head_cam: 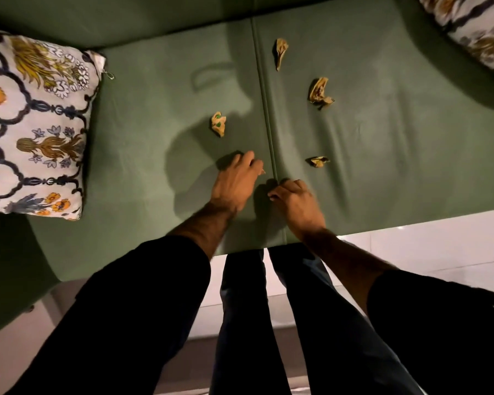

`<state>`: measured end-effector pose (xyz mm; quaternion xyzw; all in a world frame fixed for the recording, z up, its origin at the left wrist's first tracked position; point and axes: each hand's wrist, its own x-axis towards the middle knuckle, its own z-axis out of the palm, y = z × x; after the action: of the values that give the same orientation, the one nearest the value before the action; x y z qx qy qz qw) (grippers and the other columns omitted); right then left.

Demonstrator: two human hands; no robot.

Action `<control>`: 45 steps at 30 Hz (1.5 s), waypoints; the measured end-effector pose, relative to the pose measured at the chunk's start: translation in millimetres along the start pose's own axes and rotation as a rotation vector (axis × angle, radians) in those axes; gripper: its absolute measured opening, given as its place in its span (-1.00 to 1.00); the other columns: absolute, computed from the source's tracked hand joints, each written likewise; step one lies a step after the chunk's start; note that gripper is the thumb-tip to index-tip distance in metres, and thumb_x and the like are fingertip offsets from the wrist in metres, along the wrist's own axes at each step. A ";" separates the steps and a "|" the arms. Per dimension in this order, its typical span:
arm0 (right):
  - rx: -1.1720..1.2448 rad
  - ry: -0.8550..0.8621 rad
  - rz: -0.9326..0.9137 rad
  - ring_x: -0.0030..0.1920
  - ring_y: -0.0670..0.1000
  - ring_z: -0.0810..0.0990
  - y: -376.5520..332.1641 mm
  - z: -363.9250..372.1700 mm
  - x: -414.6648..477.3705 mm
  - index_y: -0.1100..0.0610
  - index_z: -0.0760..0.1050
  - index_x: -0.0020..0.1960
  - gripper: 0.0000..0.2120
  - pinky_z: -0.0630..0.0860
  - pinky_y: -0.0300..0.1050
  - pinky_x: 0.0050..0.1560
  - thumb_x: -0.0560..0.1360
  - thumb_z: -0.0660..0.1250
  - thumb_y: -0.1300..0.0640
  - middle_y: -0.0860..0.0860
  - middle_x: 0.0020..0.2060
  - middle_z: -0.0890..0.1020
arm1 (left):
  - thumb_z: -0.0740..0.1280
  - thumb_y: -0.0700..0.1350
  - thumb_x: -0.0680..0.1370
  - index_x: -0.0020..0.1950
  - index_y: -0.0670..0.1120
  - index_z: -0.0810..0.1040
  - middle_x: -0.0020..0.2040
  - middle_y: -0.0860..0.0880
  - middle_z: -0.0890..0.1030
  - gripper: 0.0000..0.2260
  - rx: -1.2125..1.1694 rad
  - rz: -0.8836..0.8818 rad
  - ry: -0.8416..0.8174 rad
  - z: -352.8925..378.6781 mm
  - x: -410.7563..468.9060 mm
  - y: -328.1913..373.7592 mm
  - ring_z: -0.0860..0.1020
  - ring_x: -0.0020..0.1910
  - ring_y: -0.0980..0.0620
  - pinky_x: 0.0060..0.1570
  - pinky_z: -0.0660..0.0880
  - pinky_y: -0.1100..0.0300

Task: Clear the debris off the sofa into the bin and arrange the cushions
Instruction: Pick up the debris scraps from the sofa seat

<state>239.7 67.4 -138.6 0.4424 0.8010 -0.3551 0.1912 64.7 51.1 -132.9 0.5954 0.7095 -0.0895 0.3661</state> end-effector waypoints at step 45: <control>-0.196 -0.376 -0.522 0.46 0.18 0.44 -200.8 342.2 -90.7 0.11 0.47 0.48 -0.57 0.31 -0.06 0.42 0.62 0.29 0.27 0.13 0.47 0.49 | 0.24 -0.30 0.58 0.54 -0.03 0.26 0.45 -0.08 0.37 -0.46 -0.942 -1.058 0.328 334.2 -309.1 -128.5 0.55 0.25 -0.28 0.13 0.55 -0.13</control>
<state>116.0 -308.6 -233.0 0.1283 0.8683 -0.3887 0.2801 92.8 -413.3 -218.3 -0.0424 0.9114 0.1510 0.3804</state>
